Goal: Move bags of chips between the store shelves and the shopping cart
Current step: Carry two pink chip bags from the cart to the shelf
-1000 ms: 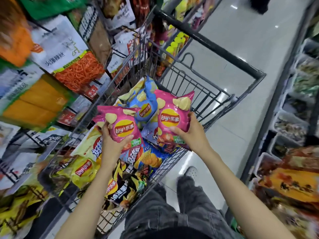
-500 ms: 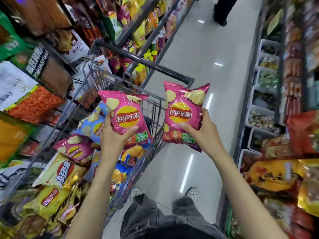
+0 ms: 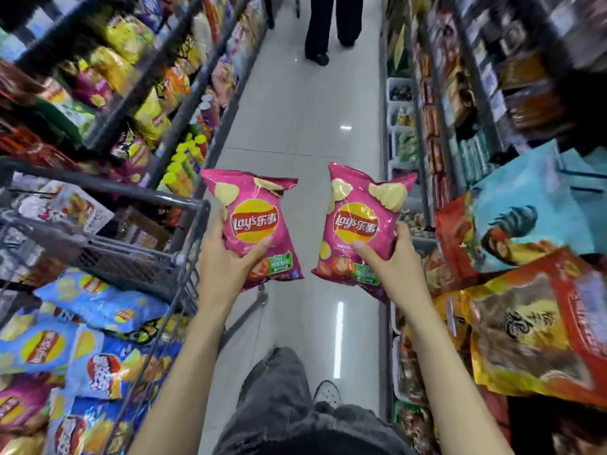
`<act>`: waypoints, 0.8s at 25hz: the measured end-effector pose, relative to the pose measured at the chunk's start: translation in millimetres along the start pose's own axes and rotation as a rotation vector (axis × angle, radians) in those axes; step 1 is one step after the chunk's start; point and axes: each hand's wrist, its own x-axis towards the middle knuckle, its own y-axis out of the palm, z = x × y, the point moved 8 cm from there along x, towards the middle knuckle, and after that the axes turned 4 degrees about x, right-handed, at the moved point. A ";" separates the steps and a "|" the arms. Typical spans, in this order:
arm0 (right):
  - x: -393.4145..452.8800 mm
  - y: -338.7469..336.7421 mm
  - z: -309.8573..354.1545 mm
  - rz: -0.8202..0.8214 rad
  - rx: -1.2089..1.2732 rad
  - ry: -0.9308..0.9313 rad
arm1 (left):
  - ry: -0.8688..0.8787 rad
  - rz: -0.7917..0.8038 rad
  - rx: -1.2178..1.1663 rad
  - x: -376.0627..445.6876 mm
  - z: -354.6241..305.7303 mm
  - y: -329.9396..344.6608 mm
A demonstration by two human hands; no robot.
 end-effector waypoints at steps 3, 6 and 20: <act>39.5 -15.7 0.8 -0.025 0.004 0.006 | 0.027 0.024 -0.024 41.8 -27.3 31.6; 98.6 -23.0 12.0 -0.045 0.011 -0.006 | 0.059 0.030 -0.059 97.4 -50.5 61.3; 458.9 47.7 135.9 0.028 0.015 -0.130 | 0.040 -0.068 -0.005 445.9 -105.8 102.8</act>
